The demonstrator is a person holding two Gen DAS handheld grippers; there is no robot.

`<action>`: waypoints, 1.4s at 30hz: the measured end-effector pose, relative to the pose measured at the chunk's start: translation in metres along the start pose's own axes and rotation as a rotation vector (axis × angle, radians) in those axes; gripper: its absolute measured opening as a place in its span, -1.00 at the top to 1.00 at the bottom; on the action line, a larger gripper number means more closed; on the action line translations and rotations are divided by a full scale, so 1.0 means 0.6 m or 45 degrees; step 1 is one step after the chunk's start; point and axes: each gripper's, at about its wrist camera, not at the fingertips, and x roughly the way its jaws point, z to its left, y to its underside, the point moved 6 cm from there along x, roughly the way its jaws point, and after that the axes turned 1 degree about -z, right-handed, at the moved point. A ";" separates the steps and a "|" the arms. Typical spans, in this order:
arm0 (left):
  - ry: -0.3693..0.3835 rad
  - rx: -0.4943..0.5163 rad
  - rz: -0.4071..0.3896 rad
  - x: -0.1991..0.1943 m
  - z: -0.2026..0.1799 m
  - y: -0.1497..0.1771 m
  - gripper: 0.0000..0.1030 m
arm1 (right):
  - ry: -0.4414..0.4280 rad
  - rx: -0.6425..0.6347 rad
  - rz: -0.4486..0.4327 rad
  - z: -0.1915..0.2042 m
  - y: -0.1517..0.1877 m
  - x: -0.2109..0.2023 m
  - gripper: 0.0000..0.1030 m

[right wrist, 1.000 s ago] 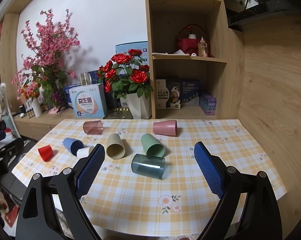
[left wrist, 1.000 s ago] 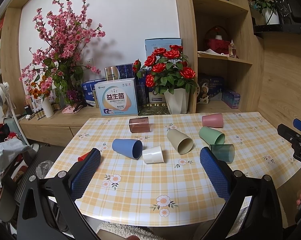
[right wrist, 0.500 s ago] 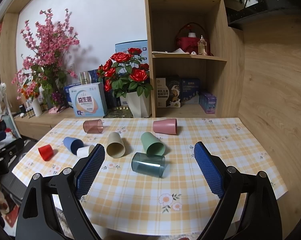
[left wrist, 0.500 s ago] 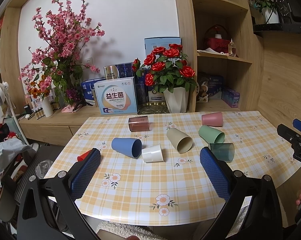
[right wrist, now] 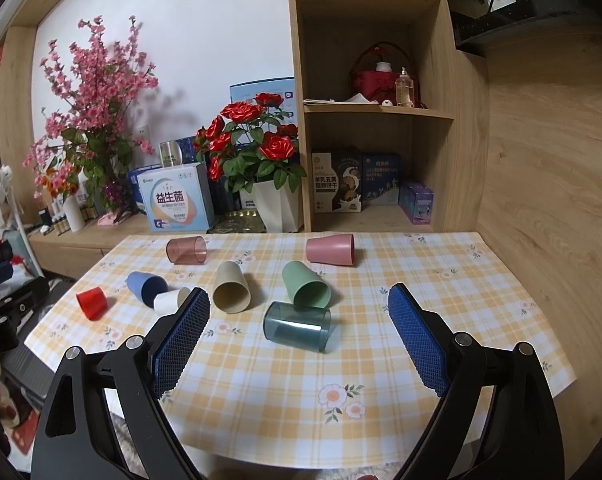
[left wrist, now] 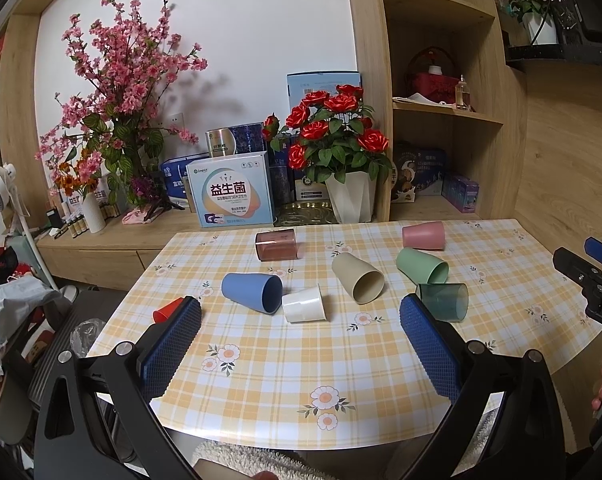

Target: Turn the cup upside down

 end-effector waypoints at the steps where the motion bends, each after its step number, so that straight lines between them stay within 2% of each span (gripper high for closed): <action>1: -0.001 0.001 0.000 0.000 0.000 -0.001 -0.88 | -0.001 0.000 0.000 0.000 0.000 0.000 -0.70; 10: 0.001 0.001 0.005 0.003 -0.004 0.005 -0.88 | -0.001 0.002 0.005 -0.001 0.002 0.001 -0.70; 15: 0.033 -0.007 0.030 0.013 -0.008 0.017 -0.88 | -0.004 0.012 0.029 -0.001 0.015 0.010 -0.70; 18: 0.051 -0.002 0.052 0.019 -0.002 0.019 -0.88 | -0.011 0.001 0.056 -0.001 0.018 0.021 -0.70; 22: 0.023 -0.012 0.066 0.035 0.023 0.024 -0.88 | -0.044 0.017 0.086 -0.011 0.010 0.048 -0.73; 24: 0.016 -0.048 0.106 0.053 0.045 0.029 -0.88 | -0.035 0.017 0.086 -0.020 0.008 0.064 -0.73; 33: -0.150 -0.129 0.323 0.133 0.155 0.079 -0.88 | -0.067 0.097 0.195 -0.044 0.028 0.171 -0.73; 36: -0.117 -0.235 0.405 0.159 0.183 0.098 -0.88 | -0.102 0.104 0.272 -0.039 0.046 0.206 -0.73; 38: -0.134 -0.307 0.449 0.178 0.199 0.108 -0.88 | -0.108 0.084 0.310 -0.032 0.057 0.222 -0.73; 39: -0.146 -0.317 0.458 0.185 0.200 0.107 -0.84 | -0.091 0.062 0.326 -0.030 0.062 0.231 -0.73; 40: -0.159 -0.330 0.459 0.196 0.203 0.104 -0.66 | -0.068 0.029 0.341 -0.027 0.068 0.241 -0.73; 42: -0.136 -0.351 0.481 0.221 0.200 0.094 -0.46 | -0.065 0.010 0.363 -0.023 0.076 0.257 -0.73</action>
